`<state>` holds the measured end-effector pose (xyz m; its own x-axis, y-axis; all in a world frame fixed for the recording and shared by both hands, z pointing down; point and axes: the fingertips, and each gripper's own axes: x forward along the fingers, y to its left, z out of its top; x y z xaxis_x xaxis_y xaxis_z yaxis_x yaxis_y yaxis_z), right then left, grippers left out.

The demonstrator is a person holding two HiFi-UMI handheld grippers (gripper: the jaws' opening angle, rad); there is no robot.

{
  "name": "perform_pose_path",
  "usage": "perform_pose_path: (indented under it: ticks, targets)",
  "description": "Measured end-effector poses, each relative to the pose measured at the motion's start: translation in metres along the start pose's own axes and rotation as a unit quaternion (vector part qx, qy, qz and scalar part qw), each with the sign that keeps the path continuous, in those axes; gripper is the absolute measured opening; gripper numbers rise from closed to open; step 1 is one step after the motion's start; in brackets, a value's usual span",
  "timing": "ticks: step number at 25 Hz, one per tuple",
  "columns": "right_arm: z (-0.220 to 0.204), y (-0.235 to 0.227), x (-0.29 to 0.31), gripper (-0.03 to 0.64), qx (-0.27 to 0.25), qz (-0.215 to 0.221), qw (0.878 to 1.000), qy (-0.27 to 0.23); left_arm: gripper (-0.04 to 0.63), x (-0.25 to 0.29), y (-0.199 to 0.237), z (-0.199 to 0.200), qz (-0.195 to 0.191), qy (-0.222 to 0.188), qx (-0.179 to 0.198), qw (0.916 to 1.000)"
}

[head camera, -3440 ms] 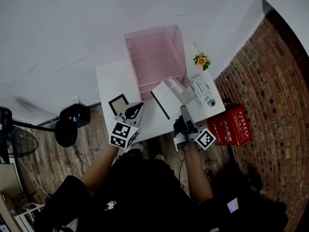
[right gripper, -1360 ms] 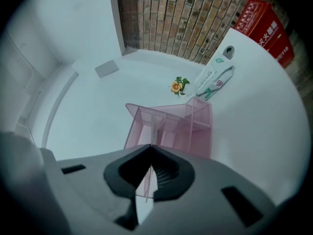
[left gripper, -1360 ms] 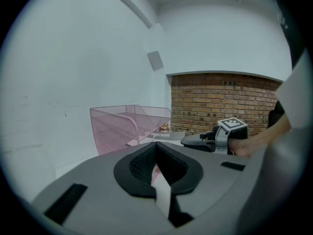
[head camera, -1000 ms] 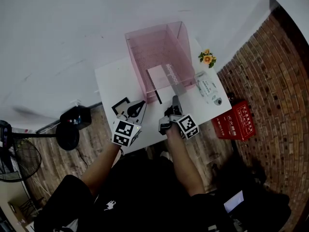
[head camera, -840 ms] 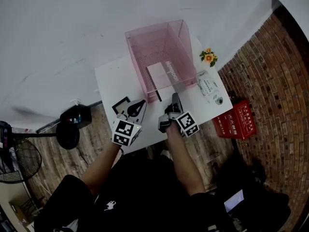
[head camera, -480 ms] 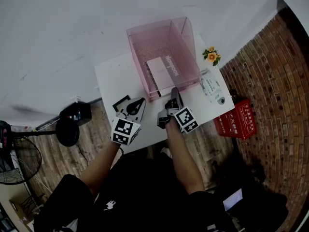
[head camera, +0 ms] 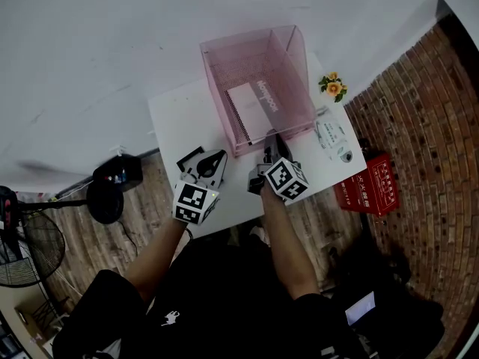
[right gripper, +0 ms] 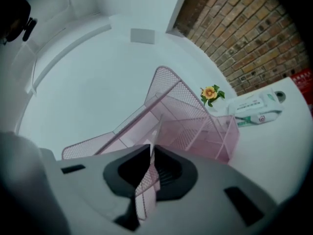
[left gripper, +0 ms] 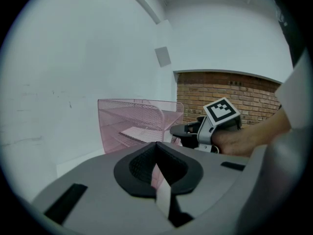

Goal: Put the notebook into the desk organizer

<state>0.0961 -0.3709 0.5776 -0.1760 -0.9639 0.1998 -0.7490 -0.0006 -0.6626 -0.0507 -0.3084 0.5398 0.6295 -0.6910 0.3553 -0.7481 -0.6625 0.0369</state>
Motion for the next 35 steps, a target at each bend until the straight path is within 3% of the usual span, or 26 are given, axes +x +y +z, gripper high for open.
perform_pose_path:
  ticks: [12, 22, 35]
  targets:
    - [-0.009, 0.010, 0.009, 0.059, -0.109, 0.004, 0.993, 0.037, 0.003, -0.002, 0.006, 0.000, 0.001, 0.001, 0.008, 1.0000]
    - [-0.018, 0.020, 0.009, 0.220, -0.181, 0.048, 0.979, 0.083, 0.003, -0.003, 0.003, 0.001, -0.001, 0.000, 0.011, 0.9999]
    - [-0.026, 0.024, 0.002, 0.250, -0.276, 0.132, 0.939, 0.159, 0.003, -0.020, -0.005, 0.002, 0.040, -0.007, 0.003, 0.9992]
